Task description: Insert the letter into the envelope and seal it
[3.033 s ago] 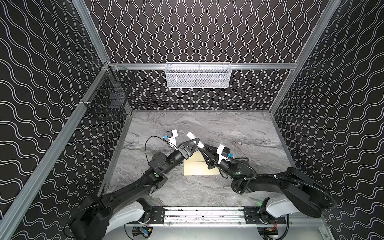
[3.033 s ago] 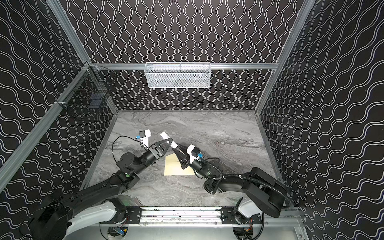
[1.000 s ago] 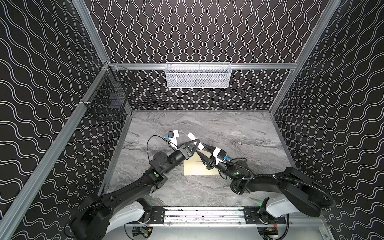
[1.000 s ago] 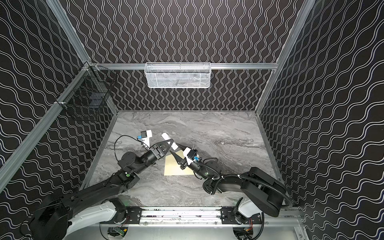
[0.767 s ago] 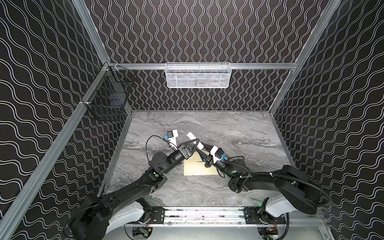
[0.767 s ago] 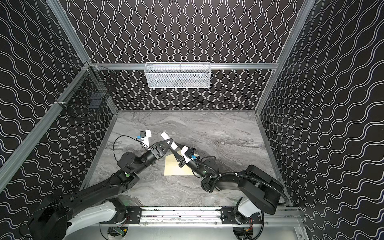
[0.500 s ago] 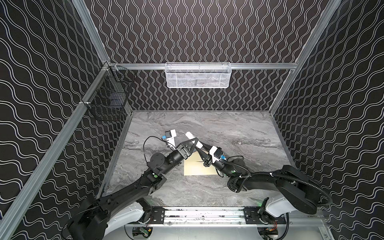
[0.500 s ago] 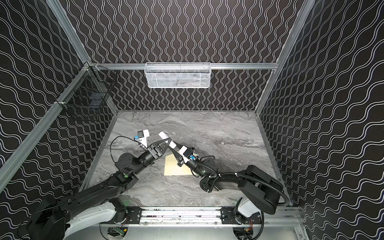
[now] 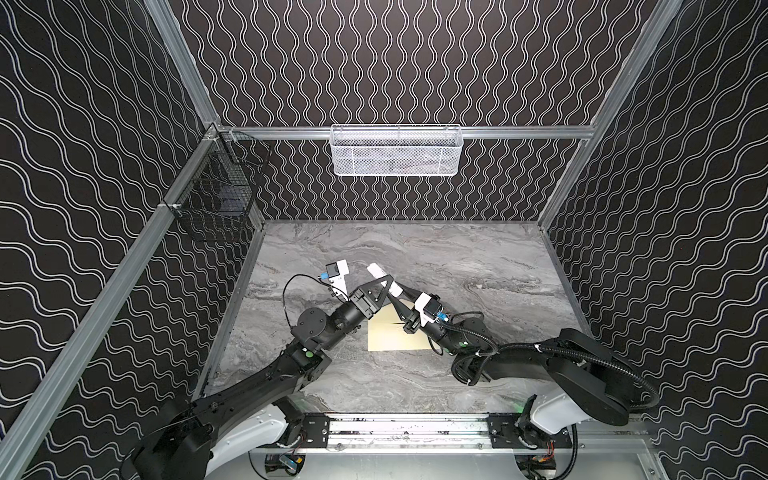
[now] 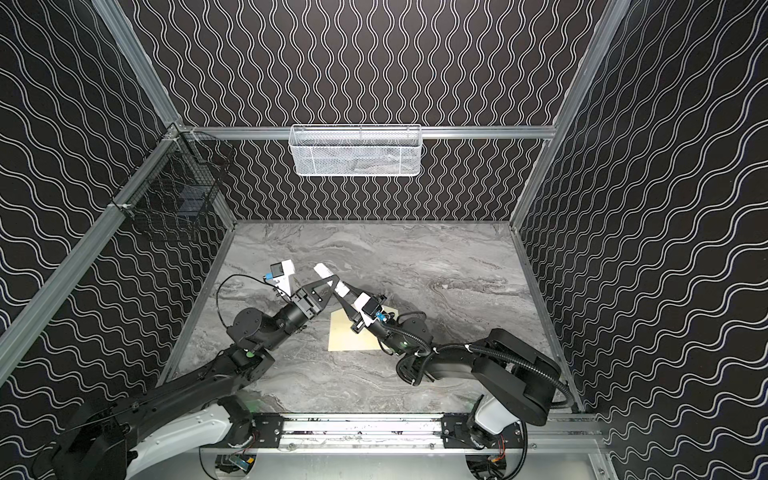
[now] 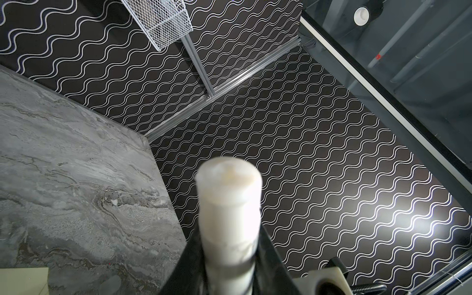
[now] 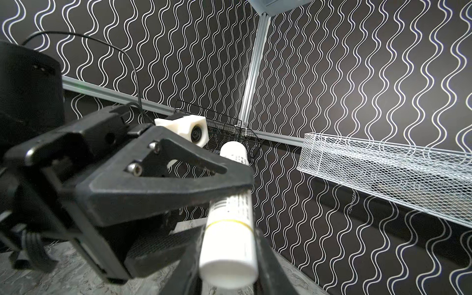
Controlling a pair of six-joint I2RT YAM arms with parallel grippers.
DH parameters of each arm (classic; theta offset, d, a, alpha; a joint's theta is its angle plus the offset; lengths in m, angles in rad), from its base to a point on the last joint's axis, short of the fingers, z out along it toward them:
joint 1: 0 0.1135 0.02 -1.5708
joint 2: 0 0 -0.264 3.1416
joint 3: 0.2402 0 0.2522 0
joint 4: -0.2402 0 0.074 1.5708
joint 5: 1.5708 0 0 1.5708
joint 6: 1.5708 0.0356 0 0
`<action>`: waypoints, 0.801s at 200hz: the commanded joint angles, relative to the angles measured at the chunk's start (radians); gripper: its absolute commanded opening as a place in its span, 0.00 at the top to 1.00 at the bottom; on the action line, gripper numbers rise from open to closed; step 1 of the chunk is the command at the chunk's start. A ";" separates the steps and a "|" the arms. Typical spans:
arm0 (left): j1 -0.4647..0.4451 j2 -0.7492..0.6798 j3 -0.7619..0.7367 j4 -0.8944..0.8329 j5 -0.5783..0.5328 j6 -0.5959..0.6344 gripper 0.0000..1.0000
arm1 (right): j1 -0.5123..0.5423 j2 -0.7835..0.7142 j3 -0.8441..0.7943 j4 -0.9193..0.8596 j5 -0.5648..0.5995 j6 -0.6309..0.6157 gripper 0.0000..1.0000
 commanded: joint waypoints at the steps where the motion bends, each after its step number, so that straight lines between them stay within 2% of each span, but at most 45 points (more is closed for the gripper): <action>1: -0.003 0.007 -0.005 0.000 0.042 0.002 1.00 | 0.010 0.015 0.018 0.059 -0.013 -0.010 0.66; 22: -0.003 0.005 -0.009 0.005 0.042 0.004 1.00 | 0.015 0.027 0.026 0.064 0.001 -0.013 0.64; 36: -0.003 -0.003 -0.011 0.000 0.039 0.006 1.00 | 0.015 0.034 0.026 0.062 -0.020 -0.014 0.73; 45: -0.003 -0.008 -0.013 -0.006 0.037 0.009 1.00 | 0.014 0.039 0.024 0.078 -0.018 -0.009 0.74; 104: -0.003 -0.020 -0.029 -0.001 0.026 0.012 1.00 | 0.018 0.054 0.034 0.102 0.033 -0.031 0.62; 160: -0.003 -0.019 -0.033 0.000 0.025 0.012 1.00 | 0.026 0.071 0.054 0.103 0.028 -0.036 0.60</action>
